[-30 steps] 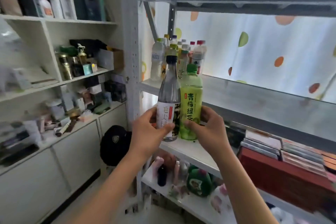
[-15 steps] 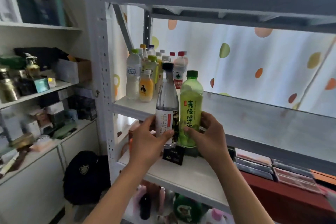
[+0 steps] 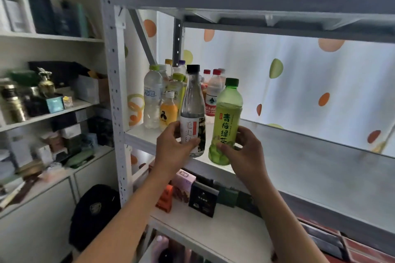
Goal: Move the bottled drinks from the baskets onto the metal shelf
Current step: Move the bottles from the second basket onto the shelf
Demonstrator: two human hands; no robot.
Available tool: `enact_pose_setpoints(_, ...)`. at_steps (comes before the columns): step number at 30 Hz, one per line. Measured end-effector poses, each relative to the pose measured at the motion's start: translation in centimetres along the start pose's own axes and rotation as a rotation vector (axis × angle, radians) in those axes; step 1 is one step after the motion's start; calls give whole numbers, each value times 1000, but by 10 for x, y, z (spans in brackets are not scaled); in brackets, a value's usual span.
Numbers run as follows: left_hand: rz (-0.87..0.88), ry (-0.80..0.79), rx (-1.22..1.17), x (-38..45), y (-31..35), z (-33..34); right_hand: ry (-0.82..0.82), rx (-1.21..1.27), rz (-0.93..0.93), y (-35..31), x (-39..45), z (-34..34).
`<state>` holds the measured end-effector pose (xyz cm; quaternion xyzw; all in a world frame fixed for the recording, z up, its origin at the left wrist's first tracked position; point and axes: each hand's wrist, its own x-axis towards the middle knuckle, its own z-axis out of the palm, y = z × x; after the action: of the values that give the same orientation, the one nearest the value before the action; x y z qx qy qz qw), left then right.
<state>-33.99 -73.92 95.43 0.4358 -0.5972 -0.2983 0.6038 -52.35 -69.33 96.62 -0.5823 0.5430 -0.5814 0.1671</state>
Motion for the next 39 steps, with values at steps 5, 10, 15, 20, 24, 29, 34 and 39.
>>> enact_pose_setpoints(5,-47,40,6,23,-15,32,-91,-19,-2,28,43,-15)
enact_pose_setpoints(10,-66,98,32,44,-31,62,-130,-33,-23,48,90,-24)
enact_pose_setpoints(15,-74,82,144,69,-40,73,-134,-1,33,64,126,-13)
enact_pose_setpoints(20,-48,206,414,84,-45,78,-164,-2,31,78,141,6)
enact_pose_setpoints(24,-35,233,423,88,-49,85,-164,-12,46,84,150,21)
enact_pose_setpoints(29,-14,290,469,95,-56,85,-173,-53,30,86,171,37)
enact_pose_setpoints(34,16,288,511,101,-61,84,-150,-61,47,93,180,58)
enact_pose_setpoints(39,16,287,568,108,-68,84,-135,-54,40,96,187,80)
